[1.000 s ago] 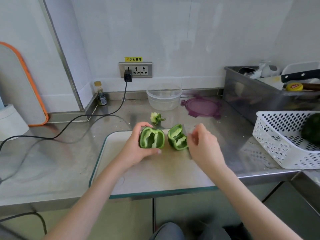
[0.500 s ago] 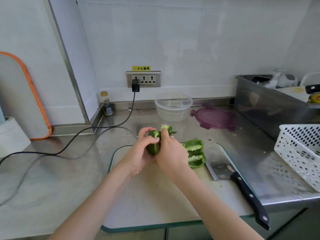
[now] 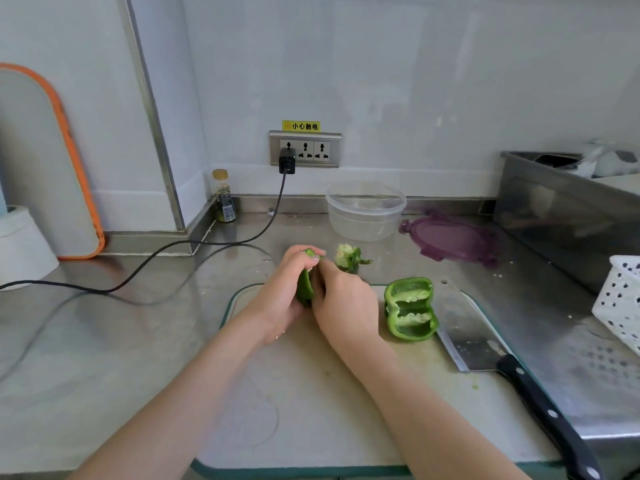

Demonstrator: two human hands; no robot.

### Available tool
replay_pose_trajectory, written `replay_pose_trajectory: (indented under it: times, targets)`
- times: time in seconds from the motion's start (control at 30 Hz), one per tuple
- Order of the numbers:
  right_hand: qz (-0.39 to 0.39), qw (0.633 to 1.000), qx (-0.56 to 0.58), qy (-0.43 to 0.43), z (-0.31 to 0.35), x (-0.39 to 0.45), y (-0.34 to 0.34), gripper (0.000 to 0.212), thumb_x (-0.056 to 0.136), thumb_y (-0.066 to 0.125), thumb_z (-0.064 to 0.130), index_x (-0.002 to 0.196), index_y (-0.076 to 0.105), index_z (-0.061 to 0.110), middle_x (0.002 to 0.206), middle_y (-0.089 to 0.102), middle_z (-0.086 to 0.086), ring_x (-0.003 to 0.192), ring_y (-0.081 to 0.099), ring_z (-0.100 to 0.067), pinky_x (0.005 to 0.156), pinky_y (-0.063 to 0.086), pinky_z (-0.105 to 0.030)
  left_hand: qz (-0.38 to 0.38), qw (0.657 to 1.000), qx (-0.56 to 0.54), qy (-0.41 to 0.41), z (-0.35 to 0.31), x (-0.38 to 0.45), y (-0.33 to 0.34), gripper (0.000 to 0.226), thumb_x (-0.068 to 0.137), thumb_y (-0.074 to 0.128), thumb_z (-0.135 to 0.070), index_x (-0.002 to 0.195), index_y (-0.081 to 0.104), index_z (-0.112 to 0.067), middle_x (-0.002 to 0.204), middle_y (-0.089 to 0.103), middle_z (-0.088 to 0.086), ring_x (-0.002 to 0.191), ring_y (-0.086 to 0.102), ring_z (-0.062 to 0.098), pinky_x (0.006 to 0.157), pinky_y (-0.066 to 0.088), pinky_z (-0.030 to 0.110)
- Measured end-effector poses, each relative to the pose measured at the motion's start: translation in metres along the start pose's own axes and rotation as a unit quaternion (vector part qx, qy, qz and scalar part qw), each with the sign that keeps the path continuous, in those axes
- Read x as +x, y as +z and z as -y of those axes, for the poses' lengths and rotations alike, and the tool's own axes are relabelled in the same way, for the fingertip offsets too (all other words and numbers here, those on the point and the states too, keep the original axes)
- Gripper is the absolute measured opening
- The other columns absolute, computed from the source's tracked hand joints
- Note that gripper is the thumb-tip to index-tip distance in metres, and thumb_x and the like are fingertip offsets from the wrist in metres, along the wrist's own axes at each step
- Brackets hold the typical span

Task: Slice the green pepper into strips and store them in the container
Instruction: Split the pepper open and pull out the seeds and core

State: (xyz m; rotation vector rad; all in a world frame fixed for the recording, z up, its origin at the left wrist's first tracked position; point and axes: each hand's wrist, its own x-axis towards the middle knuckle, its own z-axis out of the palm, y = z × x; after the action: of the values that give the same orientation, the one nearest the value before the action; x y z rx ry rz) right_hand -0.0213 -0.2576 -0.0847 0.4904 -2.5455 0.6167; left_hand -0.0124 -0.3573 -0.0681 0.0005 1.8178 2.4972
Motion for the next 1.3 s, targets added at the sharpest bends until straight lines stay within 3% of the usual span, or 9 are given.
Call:
replay_pose_trajectory:
  times: [0.1,0.27,0.53,0.67,0.83,0.97,1.1,1.2,1.3]
  targets:
    - [0.003,1.000,0.001,-0.020,-0.001,0.000,-0.001,0.025,0.097,0.038,0.024,0.114,0.053,0.013,0.090,0.066,-0.014,0.082,0.062,-0.036,0.059,0.029,-0.031,0.003,1.000,-0.022,-0.015,0.001,0.002,-0.001,0.016,0.091,0.041,-0.020,0.090,0.057,-0.019,0.120,0.052,0.027,0.098,0.051,0.026,0.079,0.043,0.036]
    - [0.022,0.997,-0.033,-0.060,-0.001,0.000,0.000,0.026,0.099,0.037,0.026,0.115,0.052,0.012,0.092,0.065,-0.015,0.082,0.062,-0.037,0.058,0.030,-0.032,-0.022,0.996,-0.077,-0.046,0.001,0.001,-0.004,0.022,0.091,0.037,-0.019,0.085,0.058,-0.017,0.098,0.049,0.014,0.077,0.050,0.021,0.066,0.046,0.031]
    - [0.018,0.995,-0.039,-0.091,-0.001,0.000,0.000,0.019,0.098,0.041,0.025,0.106,0.053,0.012,0.085,0.063,-0.014,0.074,0.061,-0.038,0.055,0.029,-0.033,-0.010,0.990,-0.120,-0.069,-0.003,0.003,-0.010,0.026,0.089,0.036,-0.023,0.090,0.059,-0.011,0.094,0.058,0.016,0.083,0.056,0.026,0.074,0.048,0.036]
    - [0.000,0.999,0.036,-0.020,0.003,-0.001,-0.004,0.021,0.097,0.042,0.033,0.098,0.050,0.014,0.083,0.063,-0.012,0.075,0.059,-0.037,0.056,0.038,-0.035,0.034,0.989,-0.137,-0.037,-0.008,0.000,-0.014,0.032,0.075,0.041,-0.018,0.099,0.061,-0.008,0.111,0.055,0.024,0.096,0.054,0.030,0.079,0.047,0.040]
    - [-0.008,0.999,-0.046,0.014,0.010,-0.006,-0.003,0.043,0.099,0.034,0.038,0.133,0.038,0.012,0.100,0.064,-0.010,0.090,0.063,-0.034,0.061,0.032,-0.033,0.072,0.996,-0.054,0.032,-0.004,-0.004,-0.015,0.052,0.060,0.042,-0.007,0.108,0.062,-0.013,0.116,0.062,0.014,0.105,0.058,0.029,0.089,0.046,0.042]
    - [-0.037,0.998,-0.039,-0.008,0.007,0.000,0.001,0.020,0.094,0.047,0.016,0.112,0.052,0.010,0.082,0.065,-0.013,0.070,0.064,-0.036,0.052,0.029,-0.030,0.078,0.995,-0.043,0.047,-0.004,-0.004,-0.011,0.049,0.059,0.041,-0.002,0.102,0.060,-0.016,0.115,0.063,0.008,0.107,0.057,0.028,0.084,0.042,0.041]
    - [-0.087,0.991,-0.075,-0.066,0.006,0.002,0.001,0.015,0.062,0.071,0.010,0.067,0.057,0.007,0.038,0.045,-0.004,0.023,0.037,-0.025,0.044,0.001,-0.013,0.061,0.995,-0.083,0.009,-0.006,-0.004,-0.012,0.041,0.062,0.044,-0.009,0.100,0.060,-0.013,0.112,0.063,0.012,0.100,0.057,0.029,0.080,0.046,0.040]
    - [-0.089,0.986,-0.074,-0.120,0.009,0.001,0.002,0.013,0.062,0.067,0.014,0.061,0.054,0.010,0.037,0.041,-0.002,0.022,0.030,-0.025,0.042,0.001,-0.012,0.047,0.988,-0.146,-0.015,-0.009,-0.003,-0.016,0.040,0.064,0.047,-0.014,0.102,0.058,-0.008,0.114,0.059,0.018,0.098,0.057,0.034,0.084,0.046,0.043]
    - [-0.067,0.995,-0.007,-0.079,0.008,-0.002,0.001,0.015,0.088,0.060,0.014,0.077,0.051,0.008,0.052,0.054,-0.012,0.041,0.050,-0.032,0.041,0.024,-0.026,0.028,0.977,-0.211,-0.021,-0.014,0.000,-0.021,0.038,0.067,0.044,-0.017,0.100,0.058,-0.006,0.109,0.059,0.019,0.101,0.055,0.035,0.088,0.045,0.046]
